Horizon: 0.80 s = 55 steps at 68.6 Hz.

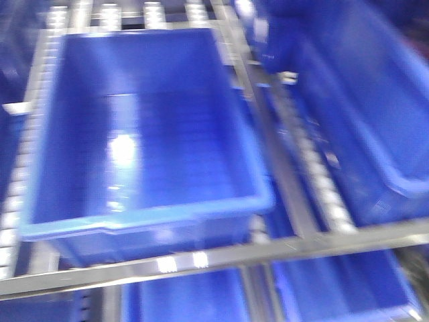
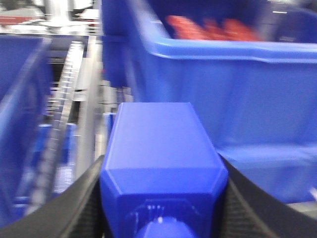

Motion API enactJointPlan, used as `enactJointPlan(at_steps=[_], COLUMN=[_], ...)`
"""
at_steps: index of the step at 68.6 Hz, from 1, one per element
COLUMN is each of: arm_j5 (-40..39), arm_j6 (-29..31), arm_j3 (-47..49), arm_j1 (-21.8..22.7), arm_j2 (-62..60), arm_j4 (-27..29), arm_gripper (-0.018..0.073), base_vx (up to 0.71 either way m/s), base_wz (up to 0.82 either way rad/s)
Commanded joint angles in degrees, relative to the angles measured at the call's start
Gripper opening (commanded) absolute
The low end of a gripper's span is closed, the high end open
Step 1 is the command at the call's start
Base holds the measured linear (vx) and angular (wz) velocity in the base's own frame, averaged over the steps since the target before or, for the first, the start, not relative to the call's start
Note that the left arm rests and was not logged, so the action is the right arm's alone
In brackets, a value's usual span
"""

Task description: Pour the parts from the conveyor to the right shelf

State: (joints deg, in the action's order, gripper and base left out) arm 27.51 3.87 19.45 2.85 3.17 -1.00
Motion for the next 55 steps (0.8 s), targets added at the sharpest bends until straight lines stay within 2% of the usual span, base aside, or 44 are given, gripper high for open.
enactJointPlan(at_steps=[1, 29, 55], arm_j5=[-4.71, -4.71, -4.71], arm_j6=[0.02, 0.02, 0.02], arm_j3=[1.65, 1.65, 1.65], arm_j1=[0.07, 0.07, 0.07], arm_j2=[0.87, 0.87, 0.87], arm_j4=[-0.19, -0.19, -0.19], arm_gripper=[-0.0006, -0.0006, -0.0006], base_vx=[0.14, 0.12, 0.12], base_wz=[0.55, 0.41, 0.13])
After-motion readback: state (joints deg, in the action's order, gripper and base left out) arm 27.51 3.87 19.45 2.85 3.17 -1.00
